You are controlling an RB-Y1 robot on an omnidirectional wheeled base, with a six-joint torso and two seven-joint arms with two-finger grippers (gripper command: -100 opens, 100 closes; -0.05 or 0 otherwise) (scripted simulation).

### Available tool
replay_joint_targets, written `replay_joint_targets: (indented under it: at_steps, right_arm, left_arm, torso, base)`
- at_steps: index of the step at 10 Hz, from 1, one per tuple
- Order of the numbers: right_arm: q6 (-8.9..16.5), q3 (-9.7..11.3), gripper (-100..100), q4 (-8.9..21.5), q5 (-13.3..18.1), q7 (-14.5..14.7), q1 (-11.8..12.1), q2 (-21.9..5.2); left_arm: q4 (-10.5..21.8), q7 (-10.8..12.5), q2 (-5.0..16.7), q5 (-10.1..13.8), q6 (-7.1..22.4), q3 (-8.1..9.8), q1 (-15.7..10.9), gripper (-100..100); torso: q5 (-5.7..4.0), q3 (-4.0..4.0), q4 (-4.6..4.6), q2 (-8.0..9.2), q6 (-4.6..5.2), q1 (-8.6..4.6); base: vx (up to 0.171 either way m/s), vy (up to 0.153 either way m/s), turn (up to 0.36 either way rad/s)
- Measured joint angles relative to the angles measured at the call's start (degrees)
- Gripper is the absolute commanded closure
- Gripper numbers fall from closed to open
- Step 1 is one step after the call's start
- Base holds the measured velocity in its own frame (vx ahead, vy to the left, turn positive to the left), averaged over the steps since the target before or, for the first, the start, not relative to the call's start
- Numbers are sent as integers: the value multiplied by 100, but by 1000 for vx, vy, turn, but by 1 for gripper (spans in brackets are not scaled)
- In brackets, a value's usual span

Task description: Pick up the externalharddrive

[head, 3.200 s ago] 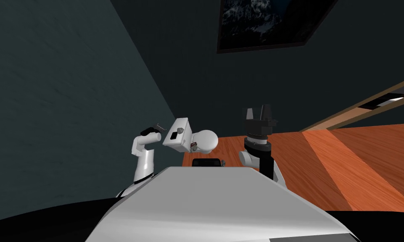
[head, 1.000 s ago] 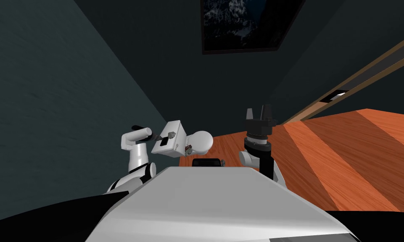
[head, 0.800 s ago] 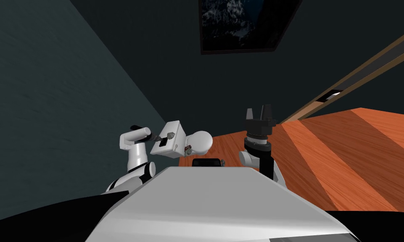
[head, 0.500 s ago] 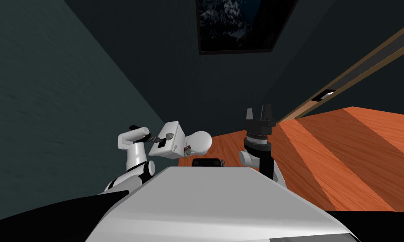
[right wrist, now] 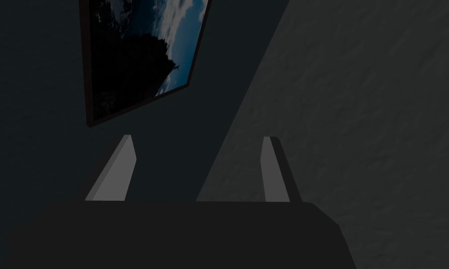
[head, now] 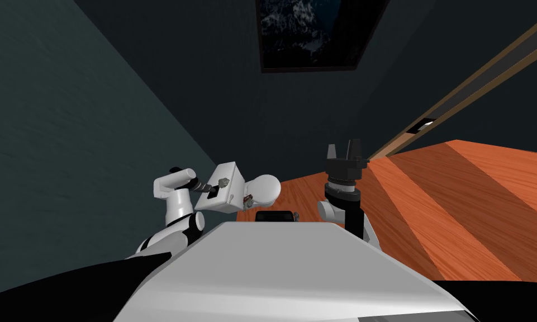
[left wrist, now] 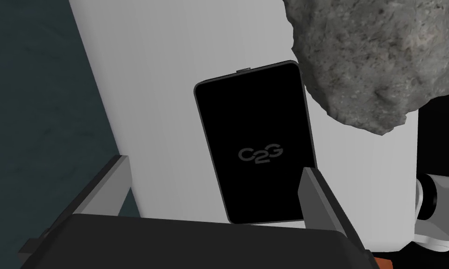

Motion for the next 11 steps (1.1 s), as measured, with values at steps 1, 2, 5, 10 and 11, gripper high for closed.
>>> replay_joint_targets:
  at_steps: [1,2,5,10,11]
  right_arm:
    - [0,0,0,0,0,0,0,0]
    - [0,0,0,0,0,0,0,0]
    - [0,0,0,0,0,0,0,0]
    - [0,0,0,0,0,0,0,0]
    - [0,0,0,0,0,0,0,0]
  left_arm:
    - [65,30,31,27,138,42,-12,-100]
    - [94,62,50,37,273,58,-33,-100]
    - [260,136,144,92,705,136,-87,-100]
    - [386,224,182,133,1260,195,-96,-100]
    - [552,215,227,122,1184,183,-152,-100]
  torso:
    - [0,0,0,0,1,1]
    - [0,0,0,0,0,0]
    - [0,0,0,1,1,1]
    - [0,1,0,2,0,0]
    - [0,3,1,6,1,-2]
  base:
    - [2,1,-37]
    - [3,2,-52]
    - [1,2,-42]
    - [-4,0,-18]
    - [-46,-17,-59]
